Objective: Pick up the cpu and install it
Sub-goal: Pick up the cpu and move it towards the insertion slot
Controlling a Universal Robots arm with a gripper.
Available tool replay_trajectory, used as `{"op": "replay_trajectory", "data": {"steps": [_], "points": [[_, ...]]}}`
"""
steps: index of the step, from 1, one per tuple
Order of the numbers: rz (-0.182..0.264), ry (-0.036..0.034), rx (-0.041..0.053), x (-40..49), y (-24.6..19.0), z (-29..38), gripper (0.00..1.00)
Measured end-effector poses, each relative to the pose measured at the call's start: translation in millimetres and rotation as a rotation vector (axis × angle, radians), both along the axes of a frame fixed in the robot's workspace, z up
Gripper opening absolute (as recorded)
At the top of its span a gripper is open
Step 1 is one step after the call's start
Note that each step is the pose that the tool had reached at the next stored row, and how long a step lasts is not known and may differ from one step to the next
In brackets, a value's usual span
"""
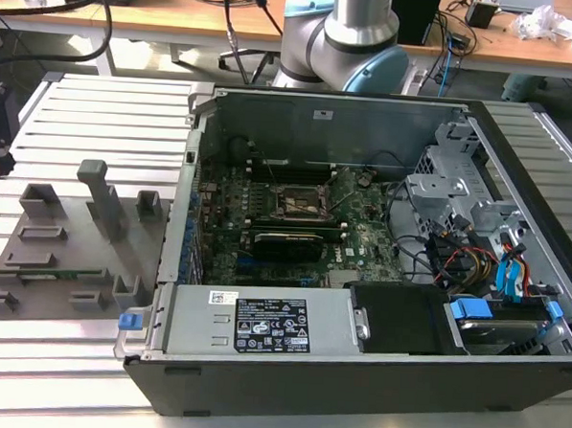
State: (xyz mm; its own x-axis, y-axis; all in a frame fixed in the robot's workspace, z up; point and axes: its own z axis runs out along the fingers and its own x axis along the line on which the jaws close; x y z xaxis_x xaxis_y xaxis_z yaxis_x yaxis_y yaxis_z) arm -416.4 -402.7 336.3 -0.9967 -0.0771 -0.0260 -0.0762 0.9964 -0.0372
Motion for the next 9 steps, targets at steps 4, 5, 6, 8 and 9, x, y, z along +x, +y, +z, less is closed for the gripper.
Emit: {"op": "replay_trajectory", "data": {"steps": [4, 5, 6, 8, 9], "points": [[0.0, 0.0001, 0.0, 0.0, 0.0, 6.3, 0.55], [0.0, 0.0, 0.0, 0.0, 0.0, 8.6, 0.55], [0.0, 0.0, 0.0, 0.0, 0.0, 10.8, 0.55], [0.0, 0.0001, -0.0001, 0.0, 0.0, 13.5, 0.55], [0.0, 0.0, 0.0, 0.0, 0.0, 15.2, 0.55]]}}
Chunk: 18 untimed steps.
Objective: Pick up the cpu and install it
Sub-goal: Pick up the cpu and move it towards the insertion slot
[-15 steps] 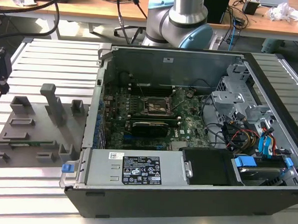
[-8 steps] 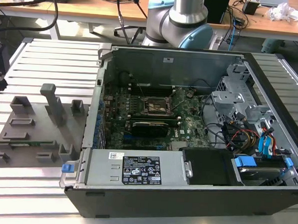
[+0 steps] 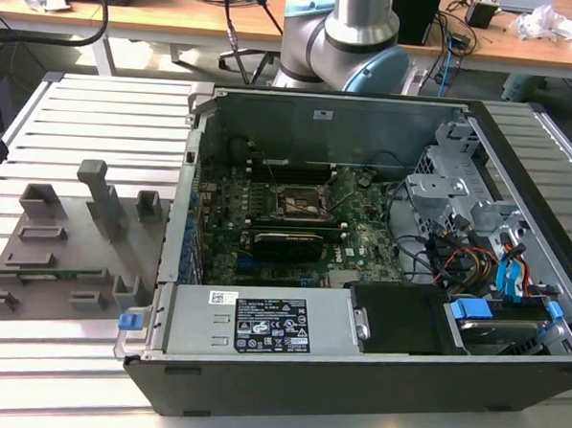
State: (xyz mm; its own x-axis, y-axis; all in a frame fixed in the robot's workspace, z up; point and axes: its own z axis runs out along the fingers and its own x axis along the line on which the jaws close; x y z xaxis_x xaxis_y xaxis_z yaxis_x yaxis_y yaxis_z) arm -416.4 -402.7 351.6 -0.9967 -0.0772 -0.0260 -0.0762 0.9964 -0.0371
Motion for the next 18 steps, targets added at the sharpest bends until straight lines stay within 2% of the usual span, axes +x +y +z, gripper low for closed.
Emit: {"op": "replay_trajectory", "data": {"steps": [13, 18], "points": [[0.0, 0.0, 0.0, 0.0, 0.0, 23.1, 0.55], [0.0, 0.0001, 0.0, 0.0, 0.0, 36.7, 0.55]]}}
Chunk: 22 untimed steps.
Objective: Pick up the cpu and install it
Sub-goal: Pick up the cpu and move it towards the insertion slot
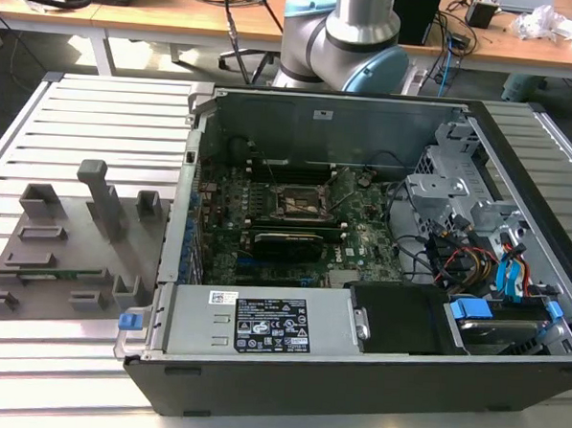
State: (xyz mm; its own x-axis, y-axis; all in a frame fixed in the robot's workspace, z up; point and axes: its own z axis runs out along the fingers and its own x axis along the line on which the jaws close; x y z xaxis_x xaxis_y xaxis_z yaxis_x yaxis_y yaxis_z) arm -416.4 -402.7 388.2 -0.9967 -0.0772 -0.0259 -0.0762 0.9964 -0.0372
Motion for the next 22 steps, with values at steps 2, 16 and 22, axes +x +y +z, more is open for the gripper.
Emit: {"op": "replay_trajectory", "data": {"steps": [2, 16, 22], "points": [[0.0, -0.0001, 0.0, 0.0, 0.0, 5.0, 0.55], [0.0, -0.0001, 0.0, 1.1, 0.0, 9.4, 0.55], [0.0, 0.0, 0.0, 13.0, 0.0, 9.3, 0.55]]}}
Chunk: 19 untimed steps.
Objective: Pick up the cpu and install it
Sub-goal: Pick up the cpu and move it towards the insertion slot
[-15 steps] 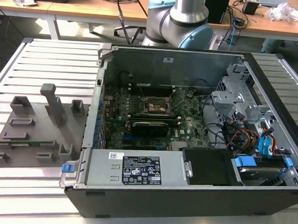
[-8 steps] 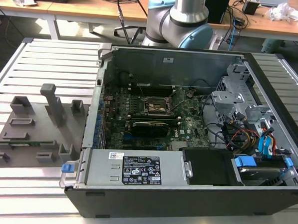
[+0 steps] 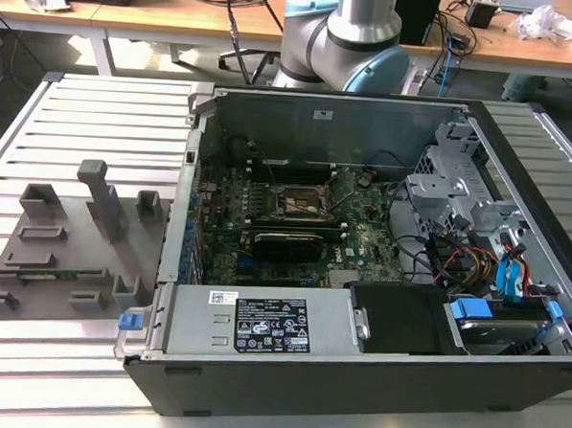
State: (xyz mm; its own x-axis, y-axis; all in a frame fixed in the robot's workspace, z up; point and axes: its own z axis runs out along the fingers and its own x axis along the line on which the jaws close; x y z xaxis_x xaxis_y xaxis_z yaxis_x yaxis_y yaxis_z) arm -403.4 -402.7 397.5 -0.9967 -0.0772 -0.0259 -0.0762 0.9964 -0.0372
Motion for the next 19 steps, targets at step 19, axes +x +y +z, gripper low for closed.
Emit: {"op": "replay_trajectory", "data": {"steps": [19], "points": [[0.0, -0.0001, -0.0025, 32.7, 0.4, 0.0, 0.55]]}}
